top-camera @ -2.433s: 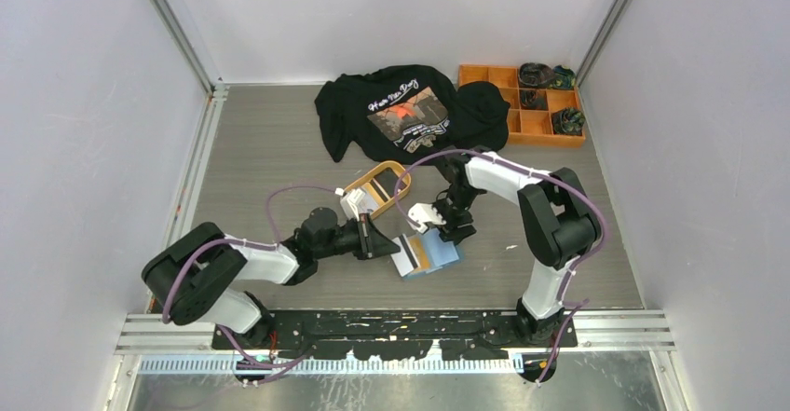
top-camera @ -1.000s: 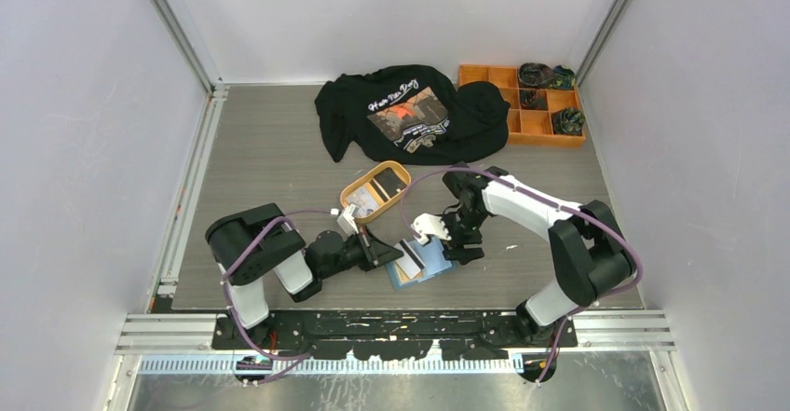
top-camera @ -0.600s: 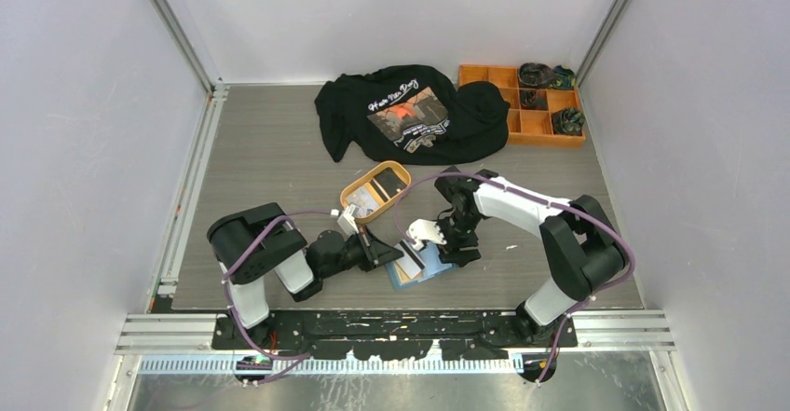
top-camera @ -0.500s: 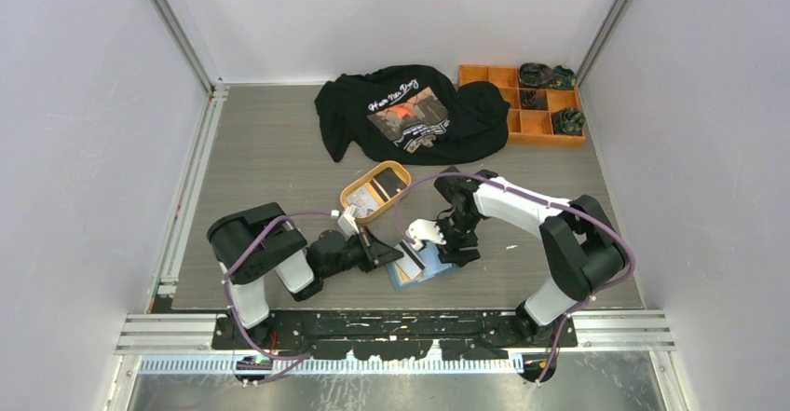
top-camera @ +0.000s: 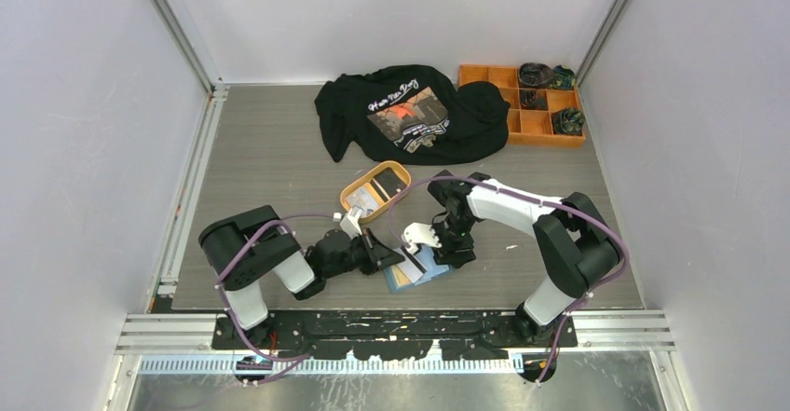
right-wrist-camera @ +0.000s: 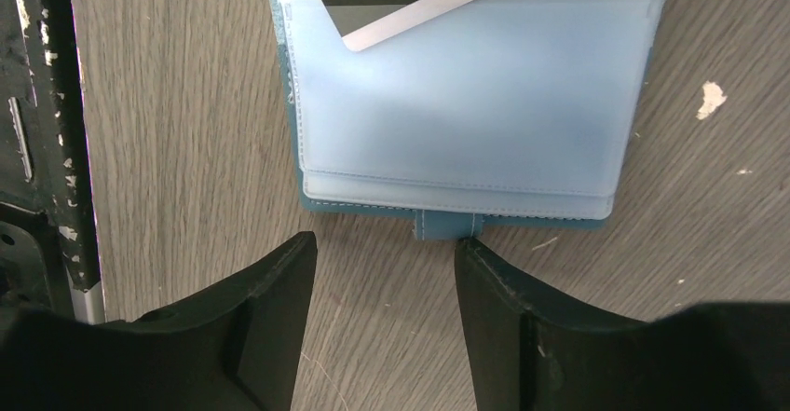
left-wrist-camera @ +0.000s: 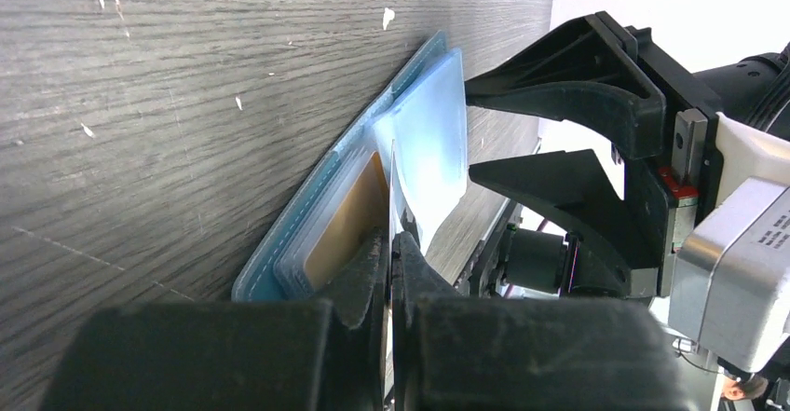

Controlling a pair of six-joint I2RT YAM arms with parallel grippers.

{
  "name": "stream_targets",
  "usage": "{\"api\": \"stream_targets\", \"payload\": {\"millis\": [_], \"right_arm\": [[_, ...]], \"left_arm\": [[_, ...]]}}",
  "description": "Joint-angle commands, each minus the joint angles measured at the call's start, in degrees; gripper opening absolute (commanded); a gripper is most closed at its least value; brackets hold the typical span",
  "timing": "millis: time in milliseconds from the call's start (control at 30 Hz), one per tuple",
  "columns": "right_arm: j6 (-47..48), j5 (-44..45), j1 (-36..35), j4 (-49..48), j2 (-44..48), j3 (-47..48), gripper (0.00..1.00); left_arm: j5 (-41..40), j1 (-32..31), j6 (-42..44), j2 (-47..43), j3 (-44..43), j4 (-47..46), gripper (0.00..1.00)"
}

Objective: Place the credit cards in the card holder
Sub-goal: Insert the credit card into the card holder.

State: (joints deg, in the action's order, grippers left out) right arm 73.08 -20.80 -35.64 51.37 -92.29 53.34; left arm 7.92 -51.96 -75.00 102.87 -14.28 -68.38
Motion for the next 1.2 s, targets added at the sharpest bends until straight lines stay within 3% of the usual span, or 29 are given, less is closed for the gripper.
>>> {"api": "stream_targets", "payload": {"millis": [0,800,1167], "right_arm": [[-1.6,-0.8,-1.4,-0.8,-0.3,1.0,0.61],[-7.1,1.5,-5.0,-6.8,-0.3,0.5,0.54],[-10.4,3.5,-5.7,-8.0,-1.3,1.1,0.54]], "left_arm": [[-2.4,-0.6,1.3,-3.7,-0.9,7.1,0.0],[-0.4,-1.5,0.0,-7.2,-2.2,17.4,0.0],[0.3,-1.5,-1.1,-9.9,0.6,17.6,0.0]]}}
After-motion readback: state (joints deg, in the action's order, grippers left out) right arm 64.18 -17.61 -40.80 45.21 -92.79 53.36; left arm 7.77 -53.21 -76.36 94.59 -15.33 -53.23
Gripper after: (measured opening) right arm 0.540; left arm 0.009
